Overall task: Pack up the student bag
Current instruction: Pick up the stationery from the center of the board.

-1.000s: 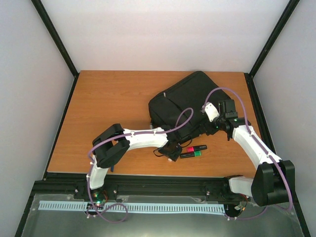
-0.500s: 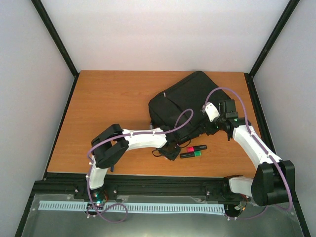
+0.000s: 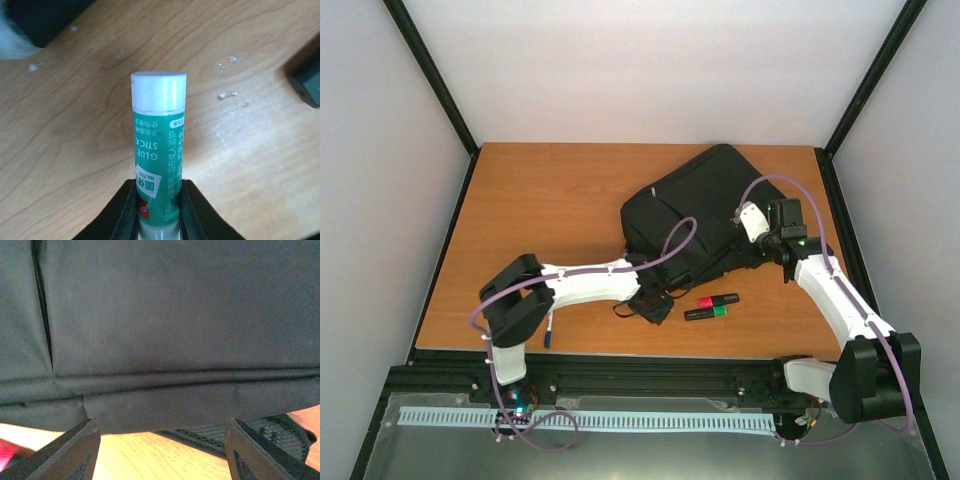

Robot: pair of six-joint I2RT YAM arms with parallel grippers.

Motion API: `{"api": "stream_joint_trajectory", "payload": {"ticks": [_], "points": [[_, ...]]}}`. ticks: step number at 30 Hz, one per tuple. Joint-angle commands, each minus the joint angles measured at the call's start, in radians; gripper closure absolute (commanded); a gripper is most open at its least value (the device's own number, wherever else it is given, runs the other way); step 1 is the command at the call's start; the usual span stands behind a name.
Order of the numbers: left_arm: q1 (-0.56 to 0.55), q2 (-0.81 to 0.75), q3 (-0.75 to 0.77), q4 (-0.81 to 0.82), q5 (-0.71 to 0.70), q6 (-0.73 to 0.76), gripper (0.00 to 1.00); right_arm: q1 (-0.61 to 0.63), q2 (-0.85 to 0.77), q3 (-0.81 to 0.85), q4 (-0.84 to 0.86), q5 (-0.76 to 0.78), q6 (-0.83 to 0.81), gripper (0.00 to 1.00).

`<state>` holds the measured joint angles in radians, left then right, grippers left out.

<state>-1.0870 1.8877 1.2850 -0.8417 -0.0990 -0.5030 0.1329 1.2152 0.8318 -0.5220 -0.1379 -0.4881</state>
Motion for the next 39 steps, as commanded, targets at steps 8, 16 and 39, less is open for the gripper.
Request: {"api": "stream_joint_trajectory", "payload": {"ticks": [8, 16, 39], "points": [[0.108, -0.268, -0.103, 0.135, 0.128, 0.036, 0.99, 0.09, 0.138, 0.25, -0.085, -0.062, 0.043, 0.44], [0.191, -0.335, -0.103, 0.324, 0.242, -0.066, 0.99, 0.247, 0.341, 0.42, -0.113, 0.028, 0.006, 0.44], [0.211, -0.358, -0.174, 0.401, 0.196, -0.144, 0.99, 0.306, 0.613, 0.636, -0.146, 0.157, 0.098, 0.56]]}}
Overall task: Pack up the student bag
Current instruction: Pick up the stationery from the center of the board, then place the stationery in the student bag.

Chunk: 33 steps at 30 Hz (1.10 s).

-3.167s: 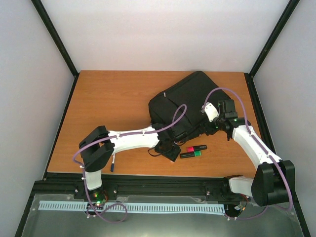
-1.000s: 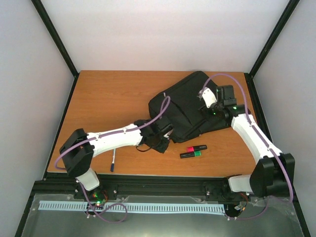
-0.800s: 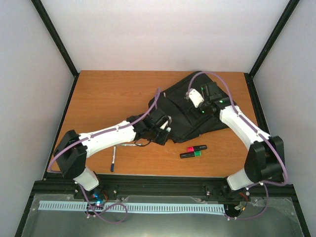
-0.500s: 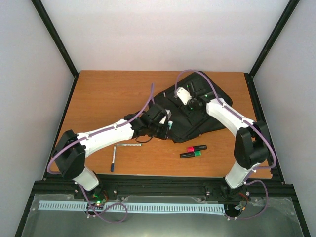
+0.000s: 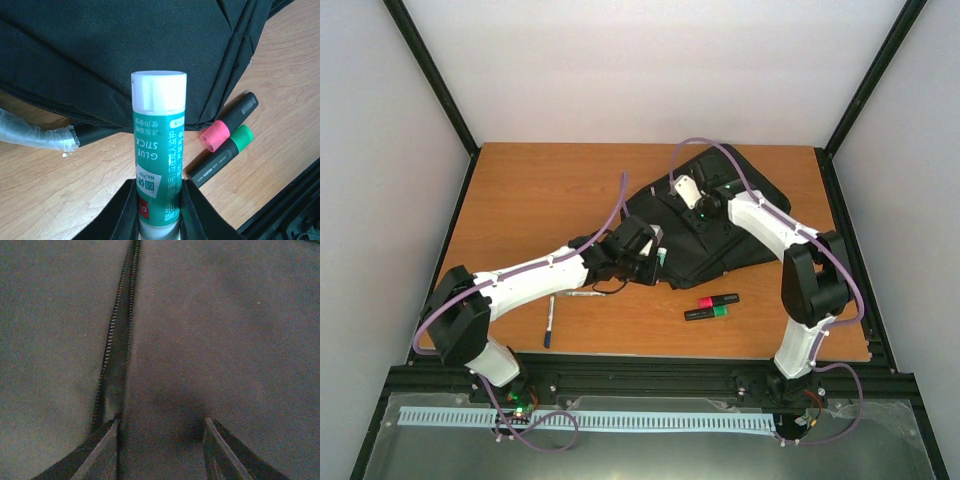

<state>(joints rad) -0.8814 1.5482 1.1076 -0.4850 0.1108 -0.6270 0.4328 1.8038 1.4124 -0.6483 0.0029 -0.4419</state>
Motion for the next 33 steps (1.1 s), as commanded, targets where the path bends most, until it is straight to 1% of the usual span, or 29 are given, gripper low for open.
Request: {"api": "stream_joint_trajectory", "payload": {"ticks": [1, 3, 4, 5, 6, 11, 15, 18, 23, 26, 29, 33], "points": [[0.005, -0.019, 0.003, 0.046, -0.018, -0.022, 0.99, 0.006, 0.029, 0.062, -0.022, 0.025, 0.063, 0.6], [0.009, -0.019, 0.002, 0.051, -0.025, -0.025, 0.99, 0.006, 0.042, 0.083, -0.039, 0.047, 0.079, 0.73], [0.014, -0.019, 0.001, 0.054, -0.022, -0.03, 0.99, 0.006, 0.049, 0.094, -0.052, 0.049, 0.083, 0.86], [0.022, -0.019, -0.001, 0.062, -0.013, -0.036, 0.99, 0.005, 0.052, 0.104, -0.06, 0.049, 0.088, 0.94], [0.033, -0.02, -0.006, 0.072, 0.005, -0.043, 0.99, 0.004, 0.05, 0.106, -0.063, 0.046, 0.094, 0.97], [0.119, -0.018, -0.032, 0.167, 0.149, -0.084, 0.99, 0.003, -0.004, 0.11, -0.08, -0.039, 0.119, 0.97], [0.144, 0.013, 0.027, 0.208, 0.211, -0.067, 0.99, 0.003, -0.055, 0.107, -0.089, -0.122, 0.125, 0.97], [0.145, 0.056, 0.091, 0.24, 0.25, -0.058, 0.99, 0.003, -0.078, 0.102, -0.1, -0.152, 0.131, 0.97], [0.149, 0.17, 0.183, 0.277, 0.268, -0.078, 0.99, 0.002, -0.12, 0.079, -0.094, -0.18, 0.143, 0.97], [0.155, 0.241, 0.208, 0.299, 0.288, -0.117, 0.99, 0.003, -0.143, 0.078, -0.099, -0.183, 0.143, 0.97], [0.156, 0.286, 0.198, 0.321, 0.293, -0.152, 0.99, 0.003, -0.165, 0.078, -0.108, -0.181, 0.142, 0.97], [0.156, 0.309, 0.155, 0.343, 0.293, -0.185, 0.99, 0.001, -0.187, 0.063, -0.105, -0.182, 0.144, 0.97]]}}
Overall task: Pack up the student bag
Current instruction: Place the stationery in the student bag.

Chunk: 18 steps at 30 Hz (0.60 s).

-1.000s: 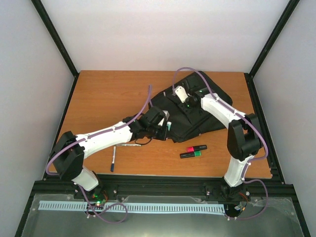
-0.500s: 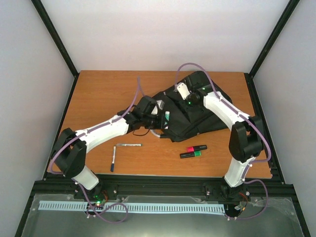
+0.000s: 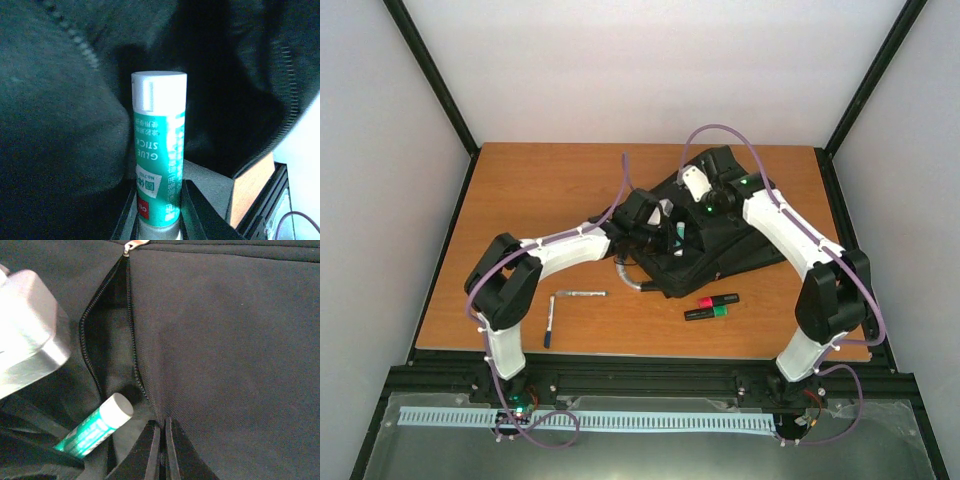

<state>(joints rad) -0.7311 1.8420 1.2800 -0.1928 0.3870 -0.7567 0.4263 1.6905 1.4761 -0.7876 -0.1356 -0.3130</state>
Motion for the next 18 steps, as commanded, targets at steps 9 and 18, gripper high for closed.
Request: {"api": "stream_joint_trajectory", "payload": {"ticks": [9, 18], "points": [[0.009, 0.073, 0.052, 0.054, 0.038, -0.028, 0.99, 0.008, -0.094, -0.029, 0.046, -0.128, 0.005, 0.97], [0.01, 0.117, 0.14, 0.194, 0.067, -0.057, 0.99, 0.008, -0.103, -0.041, 0.059, -0.158, 0.013, 0.97]]}}
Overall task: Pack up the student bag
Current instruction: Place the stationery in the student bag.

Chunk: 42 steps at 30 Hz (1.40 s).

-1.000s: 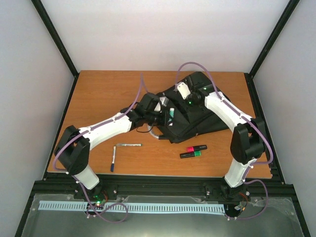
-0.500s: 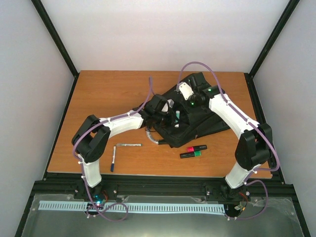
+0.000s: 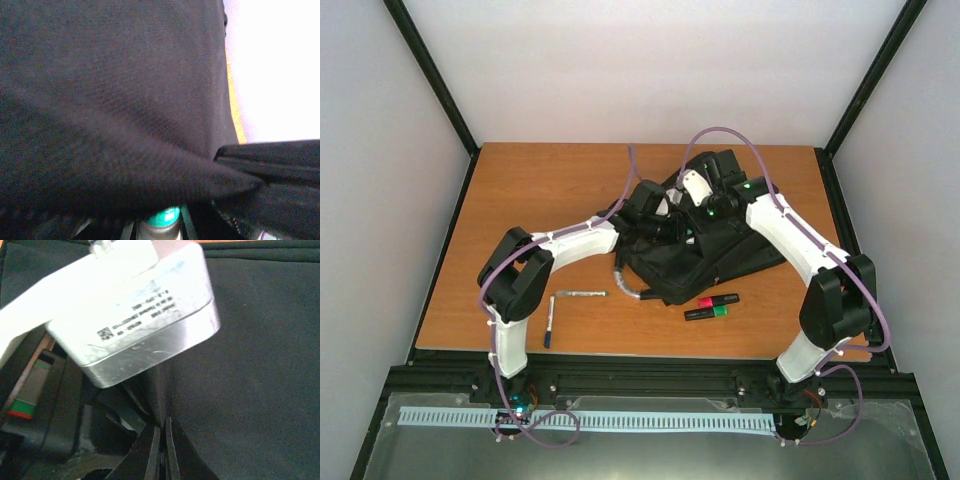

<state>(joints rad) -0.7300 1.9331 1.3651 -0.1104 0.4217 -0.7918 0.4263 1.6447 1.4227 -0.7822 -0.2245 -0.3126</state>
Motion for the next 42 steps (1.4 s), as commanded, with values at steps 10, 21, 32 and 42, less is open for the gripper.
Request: {"api": "stream_joint_trajectory", "payload": {"ticks": [10, 21, 32, 42], "points": [[0.009, 0.028, 0.065, 0.085, 0.075, -0.021, 0.78, -0.021, -0.042, -0.029, 0.091, -0.074, 0.019, 0.97], [0.008, -0.158, -0.102, 0.055, 0.035, 0.023, 0.49, -0.09, -0.035, -0.036, 0.104, -0.171, 0.045, 0.97], [-0.004, -0.203, -0.211, 0.039, -0.014, 0.045, 0.78, -0.089, -0.033, -0.105, 0.13, -0.208, 0.015, 0.97], [-0.024, -0.4, -0.368, -0.113, -0.102, 0.199, 0.42, -0.089, 0.025, -0.235, 0.244, -0.205, -0.012, 0.97]]}}
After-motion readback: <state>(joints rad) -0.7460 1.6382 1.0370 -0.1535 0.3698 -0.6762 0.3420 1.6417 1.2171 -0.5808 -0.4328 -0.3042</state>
